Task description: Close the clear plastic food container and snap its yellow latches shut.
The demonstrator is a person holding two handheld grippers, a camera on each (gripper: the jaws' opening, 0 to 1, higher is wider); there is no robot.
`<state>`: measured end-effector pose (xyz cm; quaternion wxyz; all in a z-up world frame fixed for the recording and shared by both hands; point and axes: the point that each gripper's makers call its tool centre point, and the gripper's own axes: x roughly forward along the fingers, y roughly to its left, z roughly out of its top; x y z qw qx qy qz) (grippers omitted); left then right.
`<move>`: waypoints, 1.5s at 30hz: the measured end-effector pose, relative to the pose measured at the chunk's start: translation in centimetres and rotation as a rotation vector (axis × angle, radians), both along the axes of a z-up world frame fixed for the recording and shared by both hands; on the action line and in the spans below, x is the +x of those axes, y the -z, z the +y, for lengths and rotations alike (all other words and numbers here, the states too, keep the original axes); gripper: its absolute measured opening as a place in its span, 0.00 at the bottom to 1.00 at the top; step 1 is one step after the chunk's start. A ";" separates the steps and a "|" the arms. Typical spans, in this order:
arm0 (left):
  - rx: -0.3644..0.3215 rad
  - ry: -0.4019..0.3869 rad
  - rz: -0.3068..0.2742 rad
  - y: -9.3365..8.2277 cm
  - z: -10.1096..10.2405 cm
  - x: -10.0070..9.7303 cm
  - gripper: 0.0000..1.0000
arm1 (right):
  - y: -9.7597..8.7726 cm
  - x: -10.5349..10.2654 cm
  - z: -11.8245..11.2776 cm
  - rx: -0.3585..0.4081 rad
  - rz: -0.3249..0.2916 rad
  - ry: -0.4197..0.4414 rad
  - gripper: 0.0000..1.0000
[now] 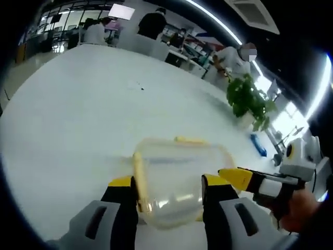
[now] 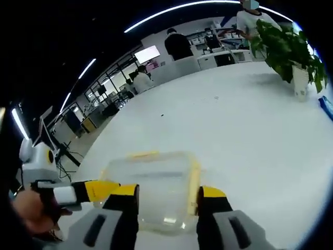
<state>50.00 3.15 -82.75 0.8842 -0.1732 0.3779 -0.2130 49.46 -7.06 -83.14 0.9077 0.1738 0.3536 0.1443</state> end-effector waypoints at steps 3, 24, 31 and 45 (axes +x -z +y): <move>-0.005 -0.013 -0.012 -0.1 0.4 1.2 0.48 | -0.1 1.6 0.5 0.000 -0.005 -0.009 0.42; -0.037 -0.055 -0.033 -0.2 2.6 8.4 0.45 | -0.6 8.4 2.3 0.001 -0.030 -0.018 0.42; -0.027 -0.058 -0.039 -0.2 2.6 8.6 0.46 | -0.6 8.3 2.2 0.006 -0.047 -0.001 0.43; -0.044 -0.057 -0.109 -0.6 3.5 8.7 0.65 | -1.7 8.5 1.4 0.027 -0.131 0.043 0.57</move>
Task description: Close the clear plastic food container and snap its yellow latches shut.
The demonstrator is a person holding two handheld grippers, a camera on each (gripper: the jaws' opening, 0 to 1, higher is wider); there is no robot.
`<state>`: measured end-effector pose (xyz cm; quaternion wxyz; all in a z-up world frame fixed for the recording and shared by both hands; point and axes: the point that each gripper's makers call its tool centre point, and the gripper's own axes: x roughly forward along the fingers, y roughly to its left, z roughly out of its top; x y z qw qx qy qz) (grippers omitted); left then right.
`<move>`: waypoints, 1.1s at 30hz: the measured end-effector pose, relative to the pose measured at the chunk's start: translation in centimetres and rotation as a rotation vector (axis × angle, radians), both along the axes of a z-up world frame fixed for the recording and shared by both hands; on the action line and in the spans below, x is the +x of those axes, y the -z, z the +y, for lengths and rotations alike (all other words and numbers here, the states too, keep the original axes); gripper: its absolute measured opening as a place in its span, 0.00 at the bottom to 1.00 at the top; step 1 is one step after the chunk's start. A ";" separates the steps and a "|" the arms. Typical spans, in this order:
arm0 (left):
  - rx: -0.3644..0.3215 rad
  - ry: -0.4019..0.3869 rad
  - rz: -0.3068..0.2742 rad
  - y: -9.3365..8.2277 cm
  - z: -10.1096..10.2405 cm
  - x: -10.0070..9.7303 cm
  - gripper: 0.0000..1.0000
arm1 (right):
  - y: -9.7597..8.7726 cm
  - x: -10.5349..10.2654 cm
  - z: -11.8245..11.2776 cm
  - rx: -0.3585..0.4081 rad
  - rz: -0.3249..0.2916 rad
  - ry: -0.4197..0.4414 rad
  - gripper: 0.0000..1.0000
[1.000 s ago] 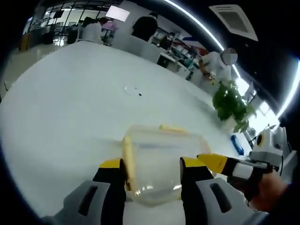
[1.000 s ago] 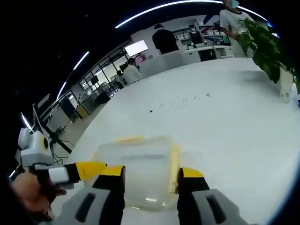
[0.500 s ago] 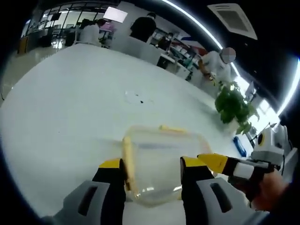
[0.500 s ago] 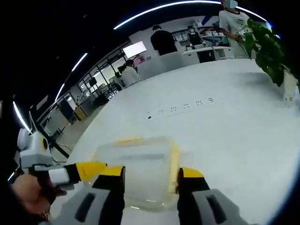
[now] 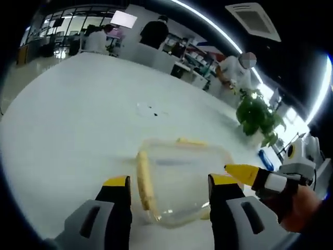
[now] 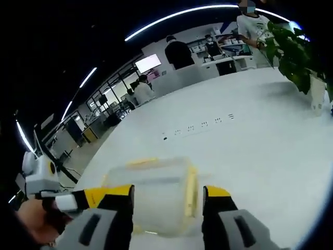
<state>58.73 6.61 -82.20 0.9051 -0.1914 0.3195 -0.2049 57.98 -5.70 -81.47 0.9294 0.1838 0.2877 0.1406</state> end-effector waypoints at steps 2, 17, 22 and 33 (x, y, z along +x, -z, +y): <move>-0.042 -0.031 -0.005 -0.3 0.5 0.2 0.78 | 0.0 0.0 -0.2 -0.017 -0.008 0.000 0.62; -0.030 -0.028 0.008 -0.1 1.9 -0.6 0.99 | 0.2 -0.7 -0.2 0.013 -0.010 -0.010 1.00; -0.030 -0.008 0.000 -0.8 1.6 -1.4 0.99 | -0.2 -1.6 0.0 0.001 -0.017 -0.030 1.00; -0.001 0.066 -0.022 -2.2 1.1 -4.0 0.99 | -1.7 -4.4 -0.1 -0.017 -0.032 -0.032 1.00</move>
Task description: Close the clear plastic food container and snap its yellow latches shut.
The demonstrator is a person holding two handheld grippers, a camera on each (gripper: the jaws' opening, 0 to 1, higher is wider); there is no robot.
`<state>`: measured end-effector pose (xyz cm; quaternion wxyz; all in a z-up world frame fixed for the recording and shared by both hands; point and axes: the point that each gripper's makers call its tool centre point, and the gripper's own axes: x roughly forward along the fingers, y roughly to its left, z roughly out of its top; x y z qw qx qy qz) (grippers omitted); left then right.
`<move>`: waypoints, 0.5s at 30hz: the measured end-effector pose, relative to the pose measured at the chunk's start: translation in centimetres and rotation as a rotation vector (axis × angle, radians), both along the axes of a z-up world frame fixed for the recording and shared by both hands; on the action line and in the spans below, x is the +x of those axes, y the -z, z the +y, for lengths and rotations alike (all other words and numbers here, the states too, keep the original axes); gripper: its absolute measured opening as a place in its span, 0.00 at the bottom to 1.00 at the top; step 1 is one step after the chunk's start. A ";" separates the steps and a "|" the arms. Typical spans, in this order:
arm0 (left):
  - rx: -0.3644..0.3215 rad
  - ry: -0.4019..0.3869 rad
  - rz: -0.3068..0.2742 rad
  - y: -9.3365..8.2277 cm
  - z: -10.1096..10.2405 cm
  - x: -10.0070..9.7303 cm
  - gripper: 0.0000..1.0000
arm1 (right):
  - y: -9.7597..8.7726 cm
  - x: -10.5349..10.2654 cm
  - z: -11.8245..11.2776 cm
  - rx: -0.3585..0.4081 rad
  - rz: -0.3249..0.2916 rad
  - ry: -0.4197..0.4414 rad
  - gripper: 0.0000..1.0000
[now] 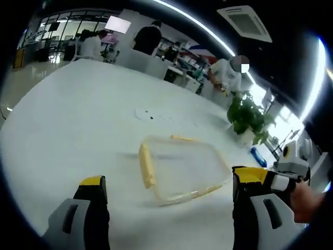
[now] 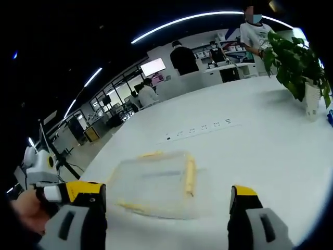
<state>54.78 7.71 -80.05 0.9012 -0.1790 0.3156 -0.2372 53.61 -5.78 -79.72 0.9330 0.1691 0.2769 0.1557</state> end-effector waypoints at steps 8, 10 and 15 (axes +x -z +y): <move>0.023 0.025 -0.008 -1.1 0.7 -2.3 0.99 | -1.7 -2.4 0.0 0.008 -0.028 0.008 1.00; 0.028 0.025 -0.009 -1.5 1.0 -3.0 0.99 | -2.4 -3.4 0.1 0.016 -0.035 0.011 1.00; 0.041 0.046 -0.031 -2.6 0.9 -4.8 0.99 | -3.7 -5.8 0.0 0.016 -0.056 0.007 1.00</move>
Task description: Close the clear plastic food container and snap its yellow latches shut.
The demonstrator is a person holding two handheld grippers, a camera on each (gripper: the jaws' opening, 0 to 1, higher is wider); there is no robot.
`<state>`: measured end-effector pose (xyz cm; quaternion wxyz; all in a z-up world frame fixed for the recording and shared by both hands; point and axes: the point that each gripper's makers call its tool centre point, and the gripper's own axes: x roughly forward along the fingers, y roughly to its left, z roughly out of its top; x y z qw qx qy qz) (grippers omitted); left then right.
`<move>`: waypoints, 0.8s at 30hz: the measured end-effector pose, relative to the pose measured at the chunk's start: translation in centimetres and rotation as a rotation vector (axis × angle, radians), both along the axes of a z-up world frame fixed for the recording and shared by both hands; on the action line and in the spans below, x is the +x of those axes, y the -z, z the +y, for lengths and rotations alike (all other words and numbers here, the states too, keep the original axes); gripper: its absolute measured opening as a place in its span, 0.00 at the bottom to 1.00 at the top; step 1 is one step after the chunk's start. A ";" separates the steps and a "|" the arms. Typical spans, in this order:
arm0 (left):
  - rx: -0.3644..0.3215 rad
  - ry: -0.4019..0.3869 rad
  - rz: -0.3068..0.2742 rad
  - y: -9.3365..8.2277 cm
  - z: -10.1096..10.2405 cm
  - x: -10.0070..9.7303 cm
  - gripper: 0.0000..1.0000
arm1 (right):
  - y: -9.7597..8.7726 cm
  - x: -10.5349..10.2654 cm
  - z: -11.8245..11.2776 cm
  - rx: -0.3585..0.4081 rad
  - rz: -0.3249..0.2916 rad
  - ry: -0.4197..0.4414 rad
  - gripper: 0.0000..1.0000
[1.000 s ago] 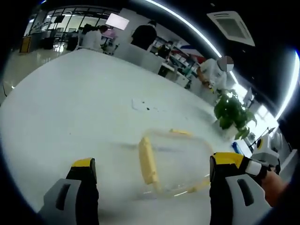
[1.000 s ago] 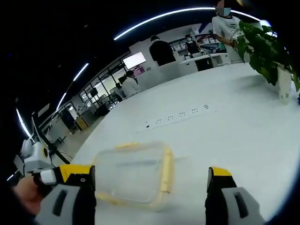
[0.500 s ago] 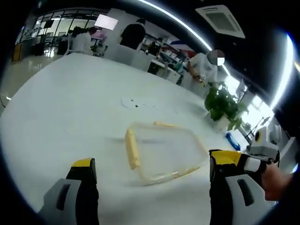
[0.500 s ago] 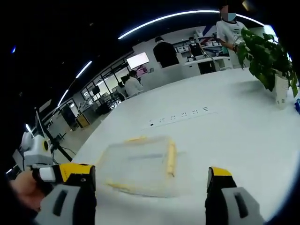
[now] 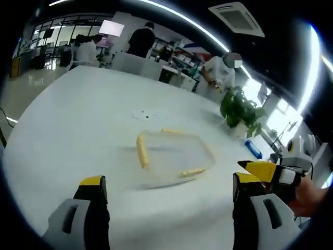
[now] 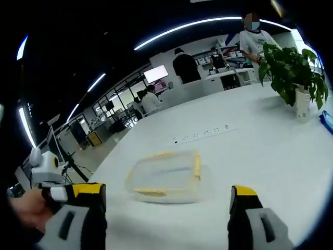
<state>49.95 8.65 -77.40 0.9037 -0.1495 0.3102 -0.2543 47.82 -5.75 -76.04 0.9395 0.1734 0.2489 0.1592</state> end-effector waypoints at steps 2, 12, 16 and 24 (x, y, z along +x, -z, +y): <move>-0.002 0.002 -0.002 -0.3 0.0 -0.8 0.99 | -0.5 -1.1 0.1 0.010 -0.002 0.001 1.00; -0.005 0.011 -0.018 -2.4 1.0 -5.4 0.99 | -2.1 -7.4 -0.4 -0.035 -0.031 -0.039 1.00; 0.018 0.024 -0.035 -3.1 1.9 -7.8 0.99 | -2.8 -10.4 -1.3 -0.052 -0.043 -0.055 1.00; 0.009 0.020 -0.074 -5.0 3.9 -12.5 0.99 | -3.5 -15.7 -3.7 -0.050 -0.017 -0.050 1.00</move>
